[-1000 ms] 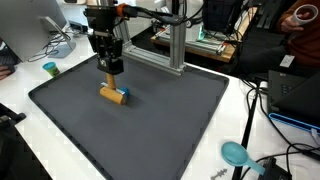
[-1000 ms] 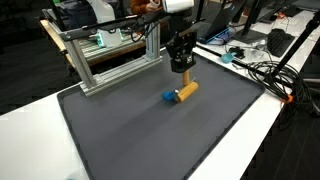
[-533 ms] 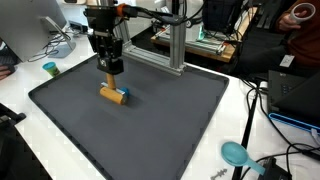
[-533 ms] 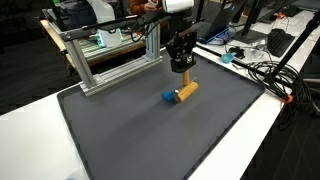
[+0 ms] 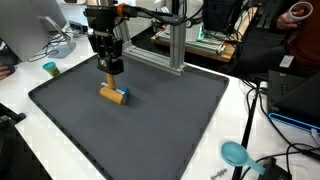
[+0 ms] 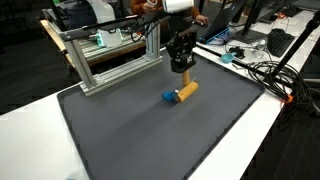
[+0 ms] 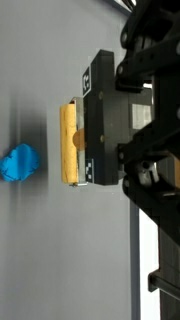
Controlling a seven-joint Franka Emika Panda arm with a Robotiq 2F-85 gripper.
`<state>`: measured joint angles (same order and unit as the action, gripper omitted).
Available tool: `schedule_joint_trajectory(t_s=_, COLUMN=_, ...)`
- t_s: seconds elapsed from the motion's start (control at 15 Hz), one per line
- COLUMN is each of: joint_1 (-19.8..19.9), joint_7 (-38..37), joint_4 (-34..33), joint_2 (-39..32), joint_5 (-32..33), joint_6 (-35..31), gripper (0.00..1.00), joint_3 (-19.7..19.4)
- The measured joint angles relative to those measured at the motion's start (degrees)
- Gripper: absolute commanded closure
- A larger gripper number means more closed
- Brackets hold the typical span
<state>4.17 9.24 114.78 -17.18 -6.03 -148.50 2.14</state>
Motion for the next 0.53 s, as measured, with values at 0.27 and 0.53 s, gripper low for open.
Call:
schedule_joint_trajectory(t_s=0.27, joint_1=0.0, joint_7=0.0, joint_4=0.1, joint_2=0.0, joint_5=0.0, joint_6=0.0, gripper=0.77, joint_3=0.0)
schedule_joint_trajectory(t_s=0.53, joint_1=-1.0, joint_7=-2.8, joint_4=0.9, joint_2=-0.6, joint_5=4.4, joint_6=-0.2, gripper=0.77, joint_3=-1.5)
